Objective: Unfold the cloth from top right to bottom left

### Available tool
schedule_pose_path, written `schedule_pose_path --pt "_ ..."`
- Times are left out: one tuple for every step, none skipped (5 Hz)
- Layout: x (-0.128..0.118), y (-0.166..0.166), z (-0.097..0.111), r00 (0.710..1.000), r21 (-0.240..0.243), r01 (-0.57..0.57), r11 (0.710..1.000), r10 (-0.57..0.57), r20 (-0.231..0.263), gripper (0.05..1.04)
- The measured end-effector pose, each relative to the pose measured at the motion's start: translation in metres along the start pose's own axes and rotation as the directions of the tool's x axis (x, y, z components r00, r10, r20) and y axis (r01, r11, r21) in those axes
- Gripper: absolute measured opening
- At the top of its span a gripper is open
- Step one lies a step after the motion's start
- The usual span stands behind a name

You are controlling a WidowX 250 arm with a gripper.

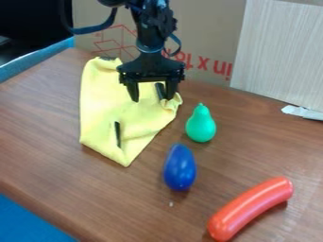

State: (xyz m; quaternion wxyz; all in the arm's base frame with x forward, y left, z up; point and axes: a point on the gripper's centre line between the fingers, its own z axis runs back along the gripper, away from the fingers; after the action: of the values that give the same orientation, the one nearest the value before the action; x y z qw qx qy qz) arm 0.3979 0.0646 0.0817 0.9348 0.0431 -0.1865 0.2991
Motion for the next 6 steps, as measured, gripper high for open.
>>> schedule_pose_path --pt "0.0011 -0.0074 -0.0059 1.0 0.001 0.013 1.0 -0.013 -0.002 1.001" --pt "0.0027 -0.0111 -0.0086 1.0 0.012 0.016 1.0 -0.016 -0.012 0.972" --pt "0.005 -0.0141 -0.0135 1.0 0.025 0.012 1.0 -0.011 -0.029 0.7" --pt "0.0055 -0.0147 -0.013 0.999 0.024 0.008 1.0 -0.007 -0.032 0.379" --pt "0.0024 -0.0159 -0.012 0.998 0.017 0.021 1.0 -0.02 -0.056 0.184" --pt "0.0005 -0.0146 -0.0107 0.996 0.003 0.021 1.0 -0.02 -0.091 0.081"
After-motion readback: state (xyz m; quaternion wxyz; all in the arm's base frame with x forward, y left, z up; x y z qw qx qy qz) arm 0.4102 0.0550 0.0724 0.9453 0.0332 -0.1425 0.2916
